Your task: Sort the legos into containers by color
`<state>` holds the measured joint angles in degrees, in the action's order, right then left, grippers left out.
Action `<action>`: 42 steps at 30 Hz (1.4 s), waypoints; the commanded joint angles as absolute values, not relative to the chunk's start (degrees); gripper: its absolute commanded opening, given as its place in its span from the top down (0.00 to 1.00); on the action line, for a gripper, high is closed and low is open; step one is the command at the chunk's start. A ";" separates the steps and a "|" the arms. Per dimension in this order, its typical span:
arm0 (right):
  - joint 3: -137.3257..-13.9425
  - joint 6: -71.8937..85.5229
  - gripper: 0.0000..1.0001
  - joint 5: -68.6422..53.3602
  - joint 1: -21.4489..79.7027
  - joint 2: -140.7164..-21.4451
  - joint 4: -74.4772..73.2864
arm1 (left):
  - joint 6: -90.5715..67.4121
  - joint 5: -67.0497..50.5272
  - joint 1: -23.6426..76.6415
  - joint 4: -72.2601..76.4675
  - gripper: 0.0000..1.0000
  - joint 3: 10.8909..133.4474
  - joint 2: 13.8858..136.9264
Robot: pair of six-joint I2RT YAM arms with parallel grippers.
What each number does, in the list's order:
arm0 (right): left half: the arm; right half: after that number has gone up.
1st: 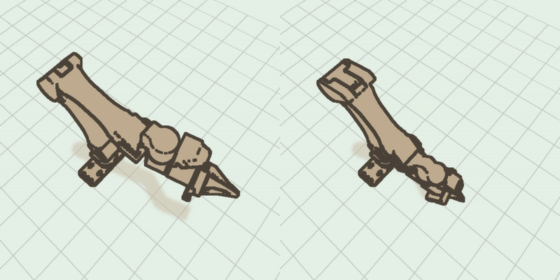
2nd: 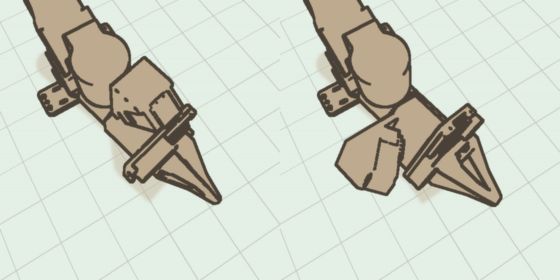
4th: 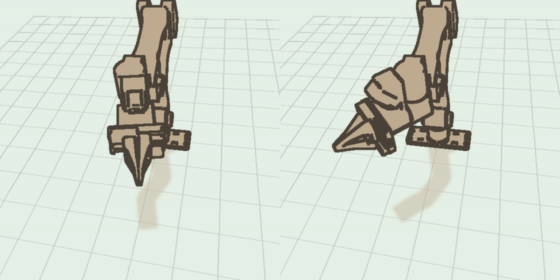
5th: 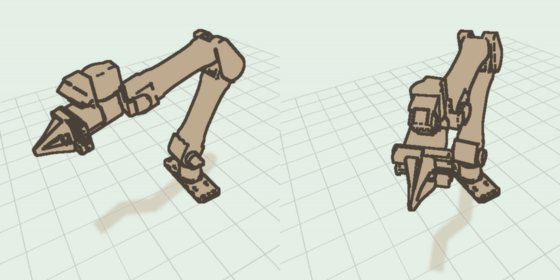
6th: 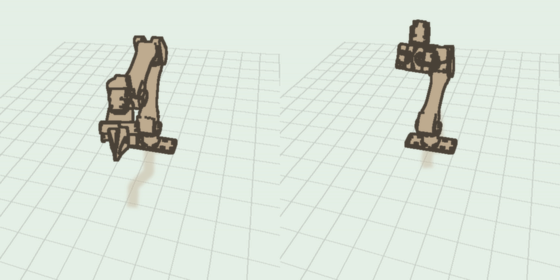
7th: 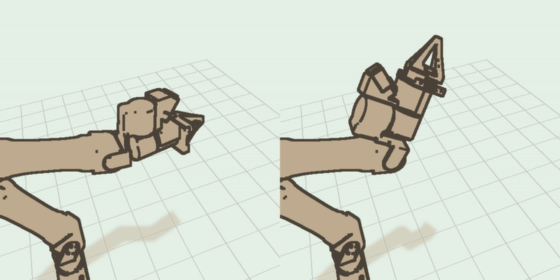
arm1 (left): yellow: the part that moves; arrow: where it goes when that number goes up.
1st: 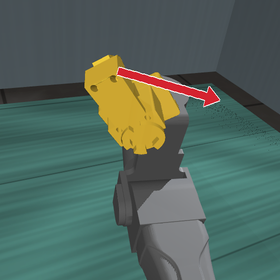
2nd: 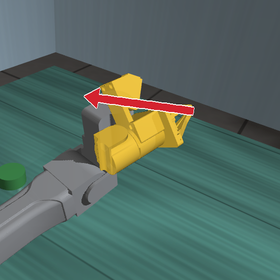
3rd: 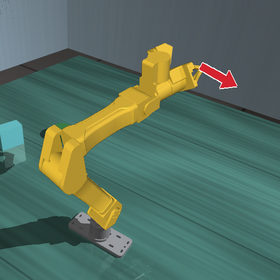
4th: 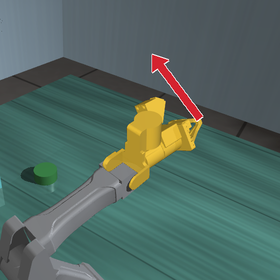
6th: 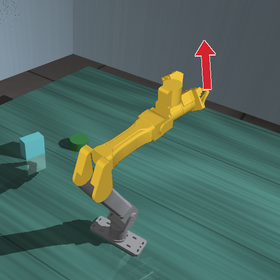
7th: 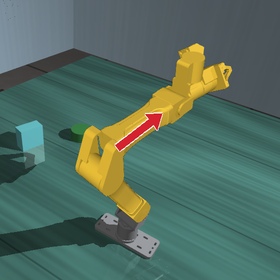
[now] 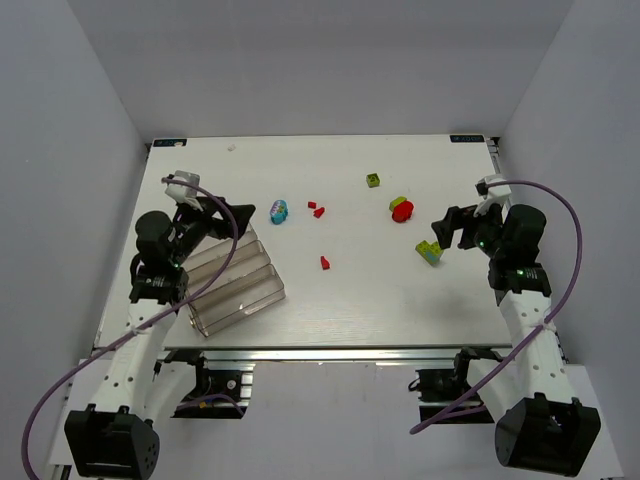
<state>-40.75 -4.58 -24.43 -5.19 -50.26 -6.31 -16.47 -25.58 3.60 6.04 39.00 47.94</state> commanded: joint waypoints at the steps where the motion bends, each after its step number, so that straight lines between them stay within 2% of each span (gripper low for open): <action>1: -42.98 -6.24 0.11 -19.96 -5.36 -49.66 -8.53 | -18.28 -30.66 3.60 6.68 0.02 40.34 49.21; 10: -42.19 -11.23 0.11 -24.68 -5.36 -49.04 -10.10 | -21.27 -33.57 4.13 7.56 0.04 41.31 55.36; 12: -40.70 -16.33 0.11 -25.22 -5.19 -48.43 -9.76 | -22.32 -34.45 4.65 6.25 0.26 42.44 60.69; 13: -40.43 -18.44 0.11 -26.01 -5.01 -48.25 -9.84 | -22.67 -35.58 5.35 5.37 0.40 45.06 63.17; 14: -40.34 -20.28 0.11 -26.02 -5.10 -48.25 -10.37 | -22.76 -36.03 5.97 3.80 0.55 47.00 65.80; 15: -39.99 -23.26 0.11 -25.84 -5.10 -48.34 -11.42 | -21.81 -35.25 7.80 -1.35 0.78 51.20 70.62; 16: -39.73 -23.38 0.11 -26.27 -5.10 -48.43 -11.16 | -21.36 -34.03 8.95 -3.49 0.83 53.15 72.66; 17: -39.47 -24.34 0.11 -27.50 -5.10 -48.17 -11.25 | -21.01 -32.10 10.10 -5.60 0.84 55.17 74.60; 18: -39.55 -25.04 0.11 -28.29 -5.10 -47.82 -11.51 | -20.57 -26.69 11.41 -9.37 0.74 57.20 76.36; 20: -38.94 -20.94 0.11 -28.48 -5.01 -46.42 -8.71 | -19.61 -20.51 15.63 -13.08 0.43 63.76 81.63; 21: -39.02 -19.96 0.27 -29.26 -4.92 -46.32 -8.44 | -18.47 -13.87 17.12 -18.14 0.22 66.85 84.00; 23: -40.42 -17.51 0.66 -28.75 -4.75 -47.19 -9.58 | -16.10 -6.45 20.91 -26.15 0.14 79.19 93.54; 24: -40.86 -16.19 0.74 -28.65 -4.92 -47.55 -9.67 | -14.08 1.50 21.79 -32.89 0.11 83.11 97.00; 25: -41.30 -16.00 0.69 -28.22 -4.92 -47.72 -10.19 | -13.45 4.45 22.49 -36.26 0.09 86.80 100.08; 26: -41.57 -16.00 0.57 -27.78 -4.83 -47.99 -10.54 | -12.06 7.44 23.54 -38.13 0.09 91.36 105.33; 27: -41.57 -15.91 0.25 -27.51 -4.83 -48.16 -10.63 | -11.08 10.52 23.55 -39.54 0.09 92.54 107.12; 28: -42.01 -16.43 0.17 -27.25 -4.92 -48.25 -11.16 | -10.64 11.94 24.34 -39.29 0.08 93.24 108.44; 30: -42.10 -16.70 0.14 -27.33 -5.01 -48.34 -12.04 | -9.41 14.14 25.05 -39.28 0.08 95.78 112.48; 36: -42.10 -17.67 0.14 -27.25 -5.10 -48.69 -12.74 | -7.74 21.00 25.58 -42.72 0.10 104.06 122.07; 42: -42.10 -17.75 0.14 -26.81 -5.10 -48.43 -12.74 | -7.03 21.36 24.97 -42.45 0.13 104.86 124.63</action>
<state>-39.64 -17.12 -27.14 -5.13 -48.53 -13.39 -8.08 18.81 25.47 -41.82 102.17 126.26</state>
